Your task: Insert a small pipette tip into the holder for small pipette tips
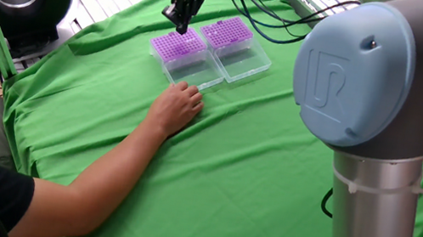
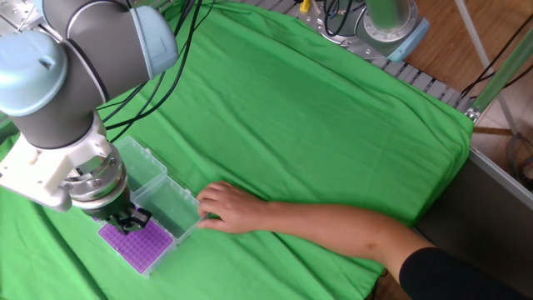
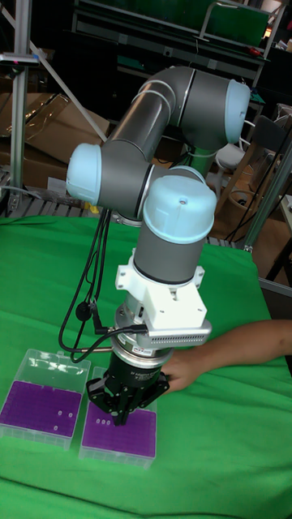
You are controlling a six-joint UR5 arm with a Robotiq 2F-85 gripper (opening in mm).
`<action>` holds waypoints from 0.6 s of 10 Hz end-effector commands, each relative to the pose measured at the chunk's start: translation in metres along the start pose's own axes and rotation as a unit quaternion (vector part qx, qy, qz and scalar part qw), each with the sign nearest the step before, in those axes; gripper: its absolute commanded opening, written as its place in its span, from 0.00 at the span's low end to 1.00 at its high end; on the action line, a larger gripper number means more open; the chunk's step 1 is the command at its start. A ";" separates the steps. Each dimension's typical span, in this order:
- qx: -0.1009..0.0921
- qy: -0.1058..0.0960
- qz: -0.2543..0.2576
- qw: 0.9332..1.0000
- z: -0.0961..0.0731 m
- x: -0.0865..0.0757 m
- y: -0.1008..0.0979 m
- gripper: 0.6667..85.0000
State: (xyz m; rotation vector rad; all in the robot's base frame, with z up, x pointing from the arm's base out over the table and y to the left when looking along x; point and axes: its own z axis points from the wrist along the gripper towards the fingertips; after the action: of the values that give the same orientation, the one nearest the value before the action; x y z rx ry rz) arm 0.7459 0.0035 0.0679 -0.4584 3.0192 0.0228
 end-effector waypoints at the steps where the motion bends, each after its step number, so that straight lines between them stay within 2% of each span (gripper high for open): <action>1: -0.003 -0.004 0.004 1.000 0.004 0.001 0.003 0.00; 6: -0.003 -0.007 0.004 1.000 0.005 0.000 0.004 0.00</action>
State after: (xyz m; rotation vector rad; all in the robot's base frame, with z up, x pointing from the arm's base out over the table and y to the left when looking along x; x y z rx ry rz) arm 0.7439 0.0054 0.0628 -0.4549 3.0145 0.0180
